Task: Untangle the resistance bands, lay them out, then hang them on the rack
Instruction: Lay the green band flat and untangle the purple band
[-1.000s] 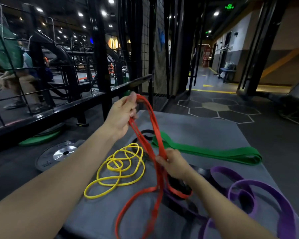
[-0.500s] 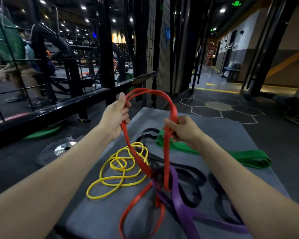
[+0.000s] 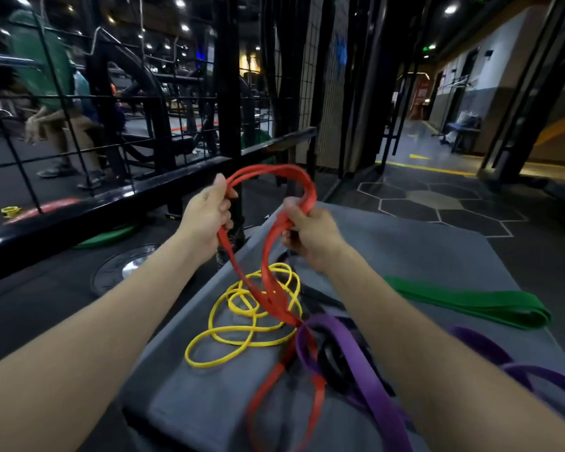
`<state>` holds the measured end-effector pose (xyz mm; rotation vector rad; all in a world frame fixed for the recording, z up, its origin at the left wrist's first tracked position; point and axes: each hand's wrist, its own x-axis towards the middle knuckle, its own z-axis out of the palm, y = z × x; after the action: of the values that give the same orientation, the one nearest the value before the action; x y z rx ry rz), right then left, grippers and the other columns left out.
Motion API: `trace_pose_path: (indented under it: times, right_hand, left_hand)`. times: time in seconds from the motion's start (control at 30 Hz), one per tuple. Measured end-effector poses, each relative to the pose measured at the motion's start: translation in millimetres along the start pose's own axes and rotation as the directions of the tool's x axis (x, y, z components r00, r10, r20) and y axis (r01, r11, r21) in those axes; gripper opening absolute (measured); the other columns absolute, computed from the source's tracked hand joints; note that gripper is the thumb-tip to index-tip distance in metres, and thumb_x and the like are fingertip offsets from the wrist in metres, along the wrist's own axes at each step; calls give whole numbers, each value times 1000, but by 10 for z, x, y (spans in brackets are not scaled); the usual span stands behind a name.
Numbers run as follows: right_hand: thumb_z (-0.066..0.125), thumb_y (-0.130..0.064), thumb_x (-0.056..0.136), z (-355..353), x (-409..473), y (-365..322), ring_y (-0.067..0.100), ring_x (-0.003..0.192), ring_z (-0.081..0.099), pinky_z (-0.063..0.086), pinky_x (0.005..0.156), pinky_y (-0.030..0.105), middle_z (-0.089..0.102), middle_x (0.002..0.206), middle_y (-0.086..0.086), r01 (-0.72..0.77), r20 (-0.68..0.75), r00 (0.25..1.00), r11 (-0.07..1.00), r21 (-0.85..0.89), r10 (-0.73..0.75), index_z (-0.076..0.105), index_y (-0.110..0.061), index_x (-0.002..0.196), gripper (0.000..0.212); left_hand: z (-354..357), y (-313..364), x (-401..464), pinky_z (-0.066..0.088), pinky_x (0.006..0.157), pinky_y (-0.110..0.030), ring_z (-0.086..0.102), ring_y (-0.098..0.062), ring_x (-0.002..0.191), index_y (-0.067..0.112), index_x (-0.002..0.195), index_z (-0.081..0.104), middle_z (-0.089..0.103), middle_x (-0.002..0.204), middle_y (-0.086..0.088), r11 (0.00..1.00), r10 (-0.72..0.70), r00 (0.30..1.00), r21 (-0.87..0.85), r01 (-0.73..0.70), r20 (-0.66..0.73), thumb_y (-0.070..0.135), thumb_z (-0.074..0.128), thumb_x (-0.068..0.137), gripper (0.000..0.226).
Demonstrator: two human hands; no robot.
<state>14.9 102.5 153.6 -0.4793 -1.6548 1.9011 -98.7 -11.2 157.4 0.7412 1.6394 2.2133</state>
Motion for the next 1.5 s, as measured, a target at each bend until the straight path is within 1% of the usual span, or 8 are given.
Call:
trace_pose_path:
  times: [0.2,0.33,0.57,0.8,0.97,1.2,1.33,1.5]
  right_hand:
    - [65,-6,85,-85,-109,1105,17,66,60,55,70,35,60,73,9,-306,-1,944,877,-372,329,55,-16,66,23]
    - [70,-15,80,-431,-257,1219,25,68,56,49,81,42,65,74,19,-171,-90,984,682,-711,154,66,-3,73,15]
    - [71,-12,80,-1156,-789,1022,16,82,63,45,72,24,70,92,10,-112,-58,992,542,-833,116,69,-3,97,20]
    - [54,-13,91,-1502,-1224,985,3,73,53,38,67,10,62,84,-1,-51,111,953,510,-859,282,68,-12,86,14]
    - [58,-42,89,-1689,-1533,954,19,88,58,43,83,32,61,93,8,-41,165,917,496,-867,364,64,-13,90,30]
    - [62,-36,85,-1766,-1724,1022,27,123,46,31,97,38,54,130,9,145,105,953,-120,-982,285,44,-15,129,52]
    - [64,-33,84,-1801,-1794,925,29,115,53,36,94,37,59,120,10,65,74,944,38,-997,323,56,-12,116,39]
    - [70,-17,82,-2119,-1948,543,12,72,55,40,60,19,61,75,-1,31,87,994,563,-826,73,62,-14,80,9]
  left_hand:
    - [-485,-815,-350,37,59,-29,49,-20,77,5,86,63,51,73,-10,510,-249,968,848,143,-14,31,46,96,32]
    - [-469,-1162,-550,31,104,-39,36,-38,124,0,120,49,36,132,-20,152,-218,973,982,111,-76,39,50,92,48]
    - [141,-1260,-997,30,94,-7,51,-23,110,7,105,67,55,110,-12,560,-57,831,707,-432,553,-11,54,75,37]
    - [214,-1327,-1148,31,97,-21,50,-26,113,10,112,63,55,115,-14,354,-318,749,806,-475,581,-4,52,76,40]
    - [154,-1226,-1291,33,100,-28,43,-26,112,15,119,53,43,114,-11,254,-414,765,870,-423,493,9,50,90,30]
    - [473,-819,-1581,50,70,-25,55,-10,75,14,87,48,54,84,-4,881,-324,806,468,67,495,0,43,95,18]
    - [771,-648,-1670,56,78,-26,65,-11,75,10,94,47,62,91,-7,929,-354,821,271,253,448,8,40,98,9]
    - [1117,-463,-1621,50,60,-20,58,-9,65,12,86,58,63,77,0,947,-322,881,140,291,346,23,46,97,20]
